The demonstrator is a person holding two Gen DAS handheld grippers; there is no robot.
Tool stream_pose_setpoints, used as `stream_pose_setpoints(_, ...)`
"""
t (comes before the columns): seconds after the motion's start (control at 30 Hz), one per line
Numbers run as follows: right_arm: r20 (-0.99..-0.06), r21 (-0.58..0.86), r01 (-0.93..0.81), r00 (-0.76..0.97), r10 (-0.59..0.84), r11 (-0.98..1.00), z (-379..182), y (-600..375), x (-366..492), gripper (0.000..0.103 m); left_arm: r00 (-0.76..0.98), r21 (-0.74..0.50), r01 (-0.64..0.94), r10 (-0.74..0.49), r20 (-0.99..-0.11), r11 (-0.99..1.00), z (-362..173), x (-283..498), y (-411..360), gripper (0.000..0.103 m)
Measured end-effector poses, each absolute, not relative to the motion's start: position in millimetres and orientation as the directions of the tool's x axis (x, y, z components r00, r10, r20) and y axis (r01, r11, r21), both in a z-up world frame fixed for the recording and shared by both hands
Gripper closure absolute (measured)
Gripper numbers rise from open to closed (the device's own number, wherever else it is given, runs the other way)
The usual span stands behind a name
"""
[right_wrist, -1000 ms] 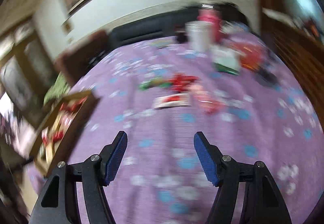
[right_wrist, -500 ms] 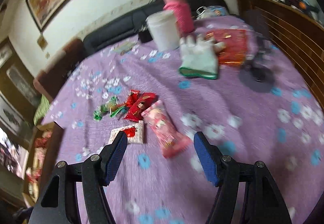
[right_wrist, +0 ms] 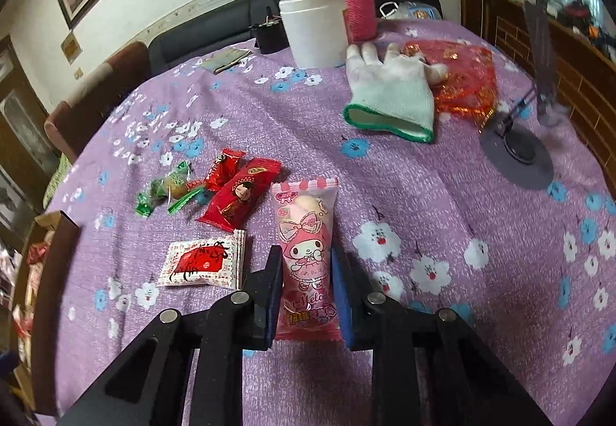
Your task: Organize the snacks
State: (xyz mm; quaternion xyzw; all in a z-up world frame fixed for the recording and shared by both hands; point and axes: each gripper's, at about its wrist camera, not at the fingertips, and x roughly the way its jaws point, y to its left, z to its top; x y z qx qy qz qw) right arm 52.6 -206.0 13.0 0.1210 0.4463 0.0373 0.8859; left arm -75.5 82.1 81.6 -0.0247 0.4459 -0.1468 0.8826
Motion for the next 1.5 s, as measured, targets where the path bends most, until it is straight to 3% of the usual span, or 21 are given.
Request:
stream_pose_setpoints(0.2, -0.771, 0.341, 0.061, 0.588, 0.243, 0.938, 15.9, -225.6, 48.8, 0.078, 0.536, -0.029, 0.440, -0.289, -0.793, 0.897, 68.0, -10.5, -5.8, 0.027)
stream_pose_setpoints(0.5, -0.762, 0.434, 0.095, 0.569, 0.310, 0.896, 10.4, -245.2, 55.1, 0.078, 0.496, 0.110, 0.588, -0.249, -0.832, 0.801, 19.6, 67.2, -86.7, 0.027)
stream_pose_setpoints(0.63, -0.761, 0.442, 0.099, 0.567, 0.315, 0.891, 10.1, -245.8, 55.0, 0.077, 0.470, 0.081, 0.608, -0.276, -0.839, 0.790, 10.6, 85.8, -98.1, 0.027)
stream_pose_setpoints(0.67, -0.761, 0.443, 0.100, 0.567, 0.315, 0.891, 10.1, -245.6, 55.0, 0.077, 0.458, 0.061, 0.605, -0.284, -0.842, 0.794, 9.6, 88.5, -97.9, 0.030)
stream_pose_setpoints(0.7, -0.760, 0.445, 0.101, 0.568, 0.316, 0.890, 10.1, -245.9, 55.1, 0.077, 0.435, 0.023, 0.603, -0.304, -0.847, 0.798, 9.7, 90.1, -96.5, 0.050)
stream_pose_setpoints(0.73, -0.759, 0.447, 0.102, 0.569, 0.316, 0.889, 10.0, -246.0, 55.0, 0.077, 0.415, -0.012, 0.606, -0.329, -0.849, 0.795, 10.8, 88.7, -95.9, 0.057)
stream_pose_setpoints(0.8, -0.760, 0.442, 0.101, 0.570, 0.312, 0.891, 10.1, -245.5, 54.9, 0.077, 0.438, 0.034, 0.604, -0.296, -0.849, 0.797, 11.9, 81.0, -100.5, 0.069)
stream_pose_setpoints(0.9, -0.764, 0.426, 0.098, 0.571, 0.300, 0.900, 10.6, -243.3, 54.7, 0.077, 0.449, 0.062, 0.606, -0.277, -0.849, 0.793, 13.1, 61.6, -98.9, 0.069)
stream_pose_setpoints(1.23, -0.756, 0.394, 0.030, 0.579, 0.306, 0.919, 18.6, -223.5, 47.1, 0.078, 0.446, -0.018, 0.566, -0.324, -0.834, 0.824, 31.1, -0.1, -64.9, 0.069)
stream_pose_setpoints(1.37, -0.765, 0.377, -0.007, 0.562, 0.316, 0.926, 17.1, -209.1, 44.6, 0.078, 0.492, 0.038, 0.558, -0.294, -0.819, 0.829, 31.6, -16.0, -61.8, 0.038)
stream_pose_setpoints(1.5, -0.767, 0.366, -0.020, 0.560, 0.314, 0.930, 17.5, -203.9, 41.8, 0.078, 0.496, 0.059, 0.565, -0.281, -0.822, 0.823, 24.9, -16.0, -64.0, 0.036)
